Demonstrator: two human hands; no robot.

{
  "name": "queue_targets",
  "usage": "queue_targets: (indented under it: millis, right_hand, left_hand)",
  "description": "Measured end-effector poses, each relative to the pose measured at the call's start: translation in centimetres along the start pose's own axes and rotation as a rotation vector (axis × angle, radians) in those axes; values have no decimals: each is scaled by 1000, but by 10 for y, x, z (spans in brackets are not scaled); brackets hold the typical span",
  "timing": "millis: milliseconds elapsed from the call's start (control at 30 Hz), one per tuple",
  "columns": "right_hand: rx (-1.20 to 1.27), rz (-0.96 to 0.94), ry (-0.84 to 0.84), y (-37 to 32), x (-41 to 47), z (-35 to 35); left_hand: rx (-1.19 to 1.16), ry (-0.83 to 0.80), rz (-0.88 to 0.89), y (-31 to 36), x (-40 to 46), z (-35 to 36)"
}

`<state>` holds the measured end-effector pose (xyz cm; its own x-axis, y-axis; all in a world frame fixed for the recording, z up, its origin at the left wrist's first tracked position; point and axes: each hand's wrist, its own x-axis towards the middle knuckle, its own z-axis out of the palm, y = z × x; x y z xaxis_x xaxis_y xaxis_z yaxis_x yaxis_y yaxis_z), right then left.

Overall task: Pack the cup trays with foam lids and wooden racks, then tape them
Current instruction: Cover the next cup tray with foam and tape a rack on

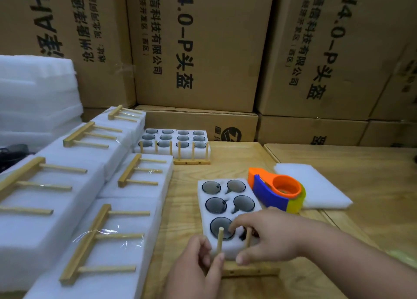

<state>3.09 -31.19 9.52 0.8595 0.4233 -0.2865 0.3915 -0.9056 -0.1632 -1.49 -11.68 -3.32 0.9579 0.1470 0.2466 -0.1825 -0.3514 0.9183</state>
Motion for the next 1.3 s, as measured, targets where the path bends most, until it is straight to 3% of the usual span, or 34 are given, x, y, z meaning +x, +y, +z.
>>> queue_targets:
  millis: [67,167,267,367,533,667,833,1000,1133,1300]
  right_hand:
    - [271,-50,133,12,-2,5]
    - [742,-70,551,33,1,27]
    - [1071,121,883,46,14,65]
    - [1267,241,1045,48,23,95]
    - [1193,216,1033,55,35,93]
    - [1181,230,1014,62,42,94]
    - [1199,205,979,62,42,96]
    - [1142,208,975,62,43,96]
    - [1107,227,949,65,43,99]
    - [1059,249,943,66,45,99]
  left_hand:
    - [7,4,25,0,-1,0]
    - [8,11,44,0,-2,-2]
    - [-31,20,19,3,-3,-5]
    - [-87,22,17,7,-3,-7]
    - [-100,93,176,9,-3,-12]
    - [-127,-3,215,12,-14,-17]
    - [-449,97,72,21,-16,-20]
    - [-631,-25,37,24,-14,-28]
    - [-778,138,73,24,-12,-22]
    - [-485,405,248,19,-5,-15]
